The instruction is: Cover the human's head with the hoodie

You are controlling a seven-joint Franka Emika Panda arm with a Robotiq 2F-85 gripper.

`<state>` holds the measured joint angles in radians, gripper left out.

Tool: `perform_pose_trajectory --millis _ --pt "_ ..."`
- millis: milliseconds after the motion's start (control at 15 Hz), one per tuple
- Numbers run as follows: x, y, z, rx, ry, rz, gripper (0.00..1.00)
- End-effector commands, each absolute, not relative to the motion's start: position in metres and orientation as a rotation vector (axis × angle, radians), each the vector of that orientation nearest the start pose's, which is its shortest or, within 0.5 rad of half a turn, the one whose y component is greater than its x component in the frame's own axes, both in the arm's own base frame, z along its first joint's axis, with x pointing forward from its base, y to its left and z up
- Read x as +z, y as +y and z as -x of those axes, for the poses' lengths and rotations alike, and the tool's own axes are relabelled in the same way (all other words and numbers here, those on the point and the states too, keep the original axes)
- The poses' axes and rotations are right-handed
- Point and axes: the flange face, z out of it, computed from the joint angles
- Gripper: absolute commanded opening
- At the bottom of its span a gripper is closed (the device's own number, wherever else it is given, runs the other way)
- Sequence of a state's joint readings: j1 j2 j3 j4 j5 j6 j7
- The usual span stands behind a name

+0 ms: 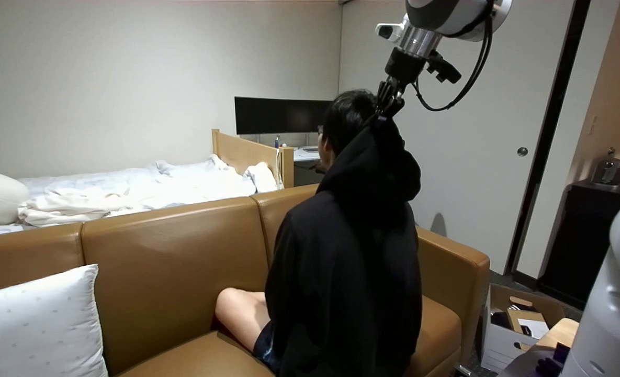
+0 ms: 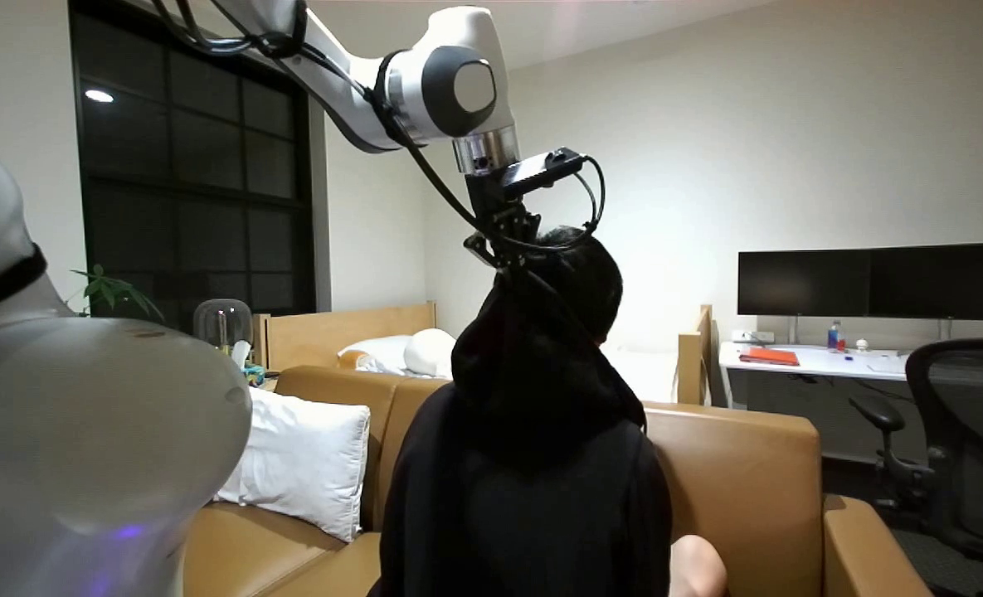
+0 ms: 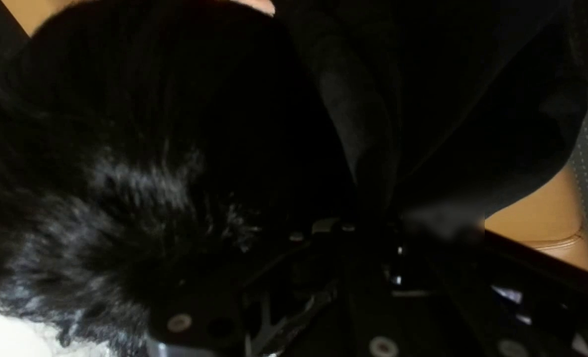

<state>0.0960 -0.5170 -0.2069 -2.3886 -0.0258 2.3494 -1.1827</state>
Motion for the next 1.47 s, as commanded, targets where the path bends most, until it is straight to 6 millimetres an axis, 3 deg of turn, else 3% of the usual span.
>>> perform_pose_trajectory --millis 0,1400 --pt "0.578 -0.074 -0.425 -0.741 -1.714 2.806 0.02" --pt "0.656 -0.116 -0.386 -0.828 -1.616 2.857 0.02"
